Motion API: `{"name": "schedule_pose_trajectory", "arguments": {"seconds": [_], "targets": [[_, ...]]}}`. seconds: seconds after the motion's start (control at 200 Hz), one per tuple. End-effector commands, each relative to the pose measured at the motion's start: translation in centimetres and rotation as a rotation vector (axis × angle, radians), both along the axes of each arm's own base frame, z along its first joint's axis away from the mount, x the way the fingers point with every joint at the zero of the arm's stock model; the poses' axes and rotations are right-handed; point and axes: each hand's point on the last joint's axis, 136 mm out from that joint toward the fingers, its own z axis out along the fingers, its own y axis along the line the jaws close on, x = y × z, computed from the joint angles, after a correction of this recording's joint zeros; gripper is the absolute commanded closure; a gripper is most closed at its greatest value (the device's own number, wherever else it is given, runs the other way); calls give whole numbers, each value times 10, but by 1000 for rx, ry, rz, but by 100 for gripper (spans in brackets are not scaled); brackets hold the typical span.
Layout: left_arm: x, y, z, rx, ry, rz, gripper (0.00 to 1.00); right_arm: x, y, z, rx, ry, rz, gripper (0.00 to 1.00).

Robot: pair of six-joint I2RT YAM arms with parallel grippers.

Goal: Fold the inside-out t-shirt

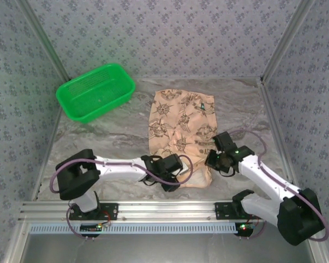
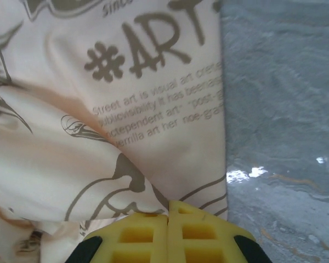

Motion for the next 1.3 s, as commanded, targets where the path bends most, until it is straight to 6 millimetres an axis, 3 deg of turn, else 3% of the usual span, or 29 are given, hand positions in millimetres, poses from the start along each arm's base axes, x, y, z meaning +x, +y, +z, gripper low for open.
{"name": "schedule_pose_trajectory", "arguments": {"seconds": [0.0, 0.055, 0.125, 0.165, 0.2, 0.385, 0.44, 0.5, 0.54, 0.575, 0.695, 0.735, 0.76, 0.78, 0.805, 0.835, 0.865, 0.999, 1.044, 1.124, 1.204, 1.294], "targets": [[2, 5, -4, 51, -46, -53, 78, -11, -11, 0, 13, 46, -12, 82], [-4, 6, -4, 40, -28, -79, 78, -14, -19, -2, 4, 70, -32, 58], [-12, 5, -1, 8, -4, -108, 68, -26, -20, -7, 20, 137, -50, 46], [-16, 4, 2, -14, 9, -122, 56, -35, -18, -9, 33, 179, -63, 42], [-21, 3, 4, -37, 19, -142, 52, -42, -15, -10, 39, 199, -72, 38], [-33, 7, -7, -30, 22, -208, 52, -64, 2, -30, 100, 277, -94, 39], [-31, 11, -16, 2, 17, -196, 60, -65, 5, -36, 100, 282, -90, 45], [-25, 13, -20, 31, 0, -176, 85, -59, 8, -39, 114, 261, -90, 70], [-26, 14, -19, 37, -2, -187, 94, -55, 7, -38, 109, 241, -95, 88], [-27, 17, -16, 36, -8, -204, 99, -51, 3, -35, 94, 217, -100, 99], [-21, 40, -6, 58, -87, -213, 100, -40, -17, -18, 17, 168, -123, 100], [-20, 45, -3, 35, -88, -196, 100, -39, -19, -15, 19, 170, -120, 86], [-22, 45, 0, 5, -76, -197, 96, -38, -20, -13, 28, 172, -123, 67], [-23, 45, 2, -10, -68, -196, 88, -38, -20, -13, 36, 179, -126, 53], [-23, 46, 5, -21, -67, -194, 72, -40, -21, -12, 45, 190, -129, 43], [-22, 45, 10, -32, -68, -193, 54, -39, -20, -10, 63, 190, -137, 37], [-21, 44, 16, -39, -73, -196, 48, -39, -20, -7, 80, 186, -140, 35], [-18, 8, 58, -150, -106, -274, 38, -35, -29, 14, 108, 133, -208, 26], [-12, -12, 75, -201, -139, -300, 35, -30, -37, 21, 111, 101, -243, 21], [-1, -53, 93, -274, -186, -344, 30, -20, -49, 31, 136, 70, -305, 19], [6, -96, 101, -319, -193, -392, 27, -10, -59, 38, 176, 47, -365, 19], [9, -133, 91, -316, -202, -448, 26, 2, -67, 45, 228, 11, -420, 19]]}}
